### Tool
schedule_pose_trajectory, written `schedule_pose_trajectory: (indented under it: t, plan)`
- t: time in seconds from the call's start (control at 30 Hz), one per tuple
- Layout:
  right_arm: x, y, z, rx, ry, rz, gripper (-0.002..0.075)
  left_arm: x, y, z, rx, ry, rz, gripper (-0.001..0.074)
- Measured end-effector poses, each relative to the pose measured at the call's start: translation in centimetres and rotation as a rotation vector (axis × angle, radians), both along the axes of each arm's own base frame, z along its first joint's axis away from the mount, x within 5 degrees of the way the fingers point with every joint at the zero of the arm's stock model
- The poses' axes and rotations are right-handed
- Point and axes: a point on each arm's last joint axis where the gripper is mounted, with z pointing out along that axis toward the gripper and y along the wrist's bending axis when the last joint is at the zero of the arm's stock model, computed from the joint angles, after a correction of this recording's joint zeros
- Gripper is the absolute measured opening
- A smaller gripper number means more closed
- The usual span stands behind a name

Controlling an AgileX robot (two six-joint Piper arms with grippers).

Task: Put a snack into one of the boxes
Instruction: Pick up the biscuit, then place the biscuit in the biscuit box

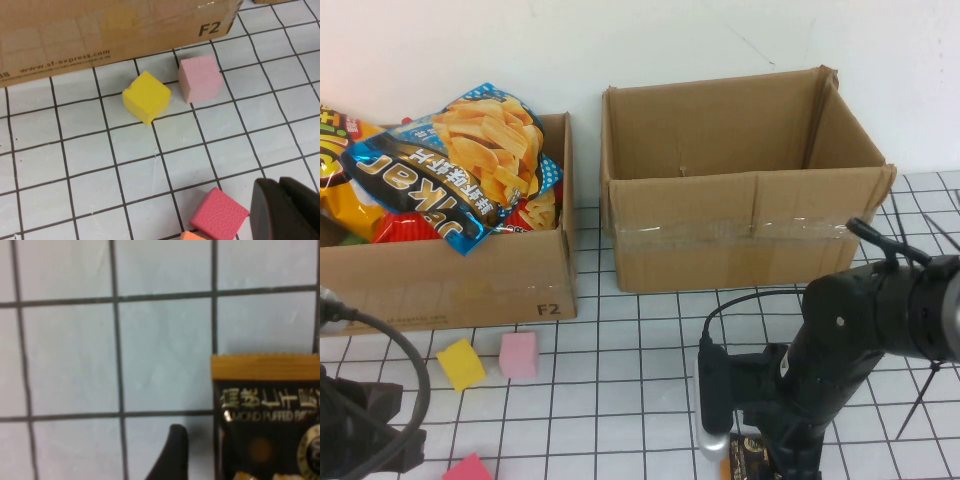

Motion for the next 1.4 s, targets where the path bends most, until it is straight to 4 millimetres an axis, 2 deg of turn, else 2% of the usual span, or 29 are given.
schedule_pose_trajectory:
  t: [0.1, 0.17, 0.23, 0.4, 0.53, 0.6, 0.7, 0.83, 0.93, 1.07, 1.17, 1.2, 1.27, 1.4]
  plan:
    - [0.2, 0.1, -0.4, -0.001, -0.004, -0.001, 0.069, 0.0, 0.0, 0.0, 0.001, 0.0, -0.001, -0.0001]
    - [0.2, 0.1, -0.5, 0.001, -0.006, -0.002, 0.066, 0.0, 0.0, 0.0, 0.001, 0.0, -0.001, -0.0002]
    - [0.3, 0.2, -0.6, 0.002, -0.01, -0.003, 0.0598, 0.0, 0.0, 0.0, 0.001, 0.0, -0.001, -0.0001]
    - [0.4, 0.2, -0.6, 0.005, -0.017, -0.005, 0.0374, 0.0, 0.0, 0.0, 0.002, -0.001, -0.002, -0.0001]
    - [0.3, 0.3, -0.1, -0.007, 0.022, 0.005, 0.0363, 0.0, 0.0, 0.0, 0.0, -0.006, -0.001, -0.0001]
    - [0.5, 0.5, 0.9, -0.006, 0.034, 0.0, 0.0363, 0.1, 0.0, 0.1, -0.001, -0.012, -0.001, -0.0001]
    - [1.2, 1.1, 3.7, 0.015, 0.018, -0.006, 0.0363, 0.2, 0.0, 0.2, -0.002, -0.027, -0.003, -0.0001]
    - [2.7, 1.7, 8.6, 0.021, -0.068, 0.002, 0.0363, 0.2, 0.0, 0.3, -0.002, -0.039, -0.005, -0.0001]
    - [4.5, 2.2, 13.3, 0.048, -0.227, -0.029, 0.0363, 0.2, 0.0, 0.3, -0.003, -0.043, -0.004, -0.0002]
    - [7.0, 2.6, 19.6, 0.145, -0.521, -0.125, 0.0363, 0.2, -0.1, 0.3, -0.021, -0.039, -0.001, -0.0001]
    - [8.6, 2.7, 22.8, 0.281, -0.725, -0.251, 0.0363, 0.2, -0.2, 0.3, -0.037, -0.036, 0.001, -0.0001]
    - [9.2, 2.8, 23.4, 0.335, -0.779, -0.286, 0.0363, 0.2, -0.2, 0.3, -0.04, -0.035, 0.002, -0.0001]
    - [10.8, 2.7, 23.3, 0.436, -0.824, -0.382, 0.0363, 0.2, -0.2, 0.3, -0.043, -0.034, 0.002, -0.0001]
    - [14.1, 1.8, 20.3, 0.572, -0.715, -0.655, 0.0372, 0.1, -0.2, 0.1, -0.04, -0.009, 0.0, -0.0001]
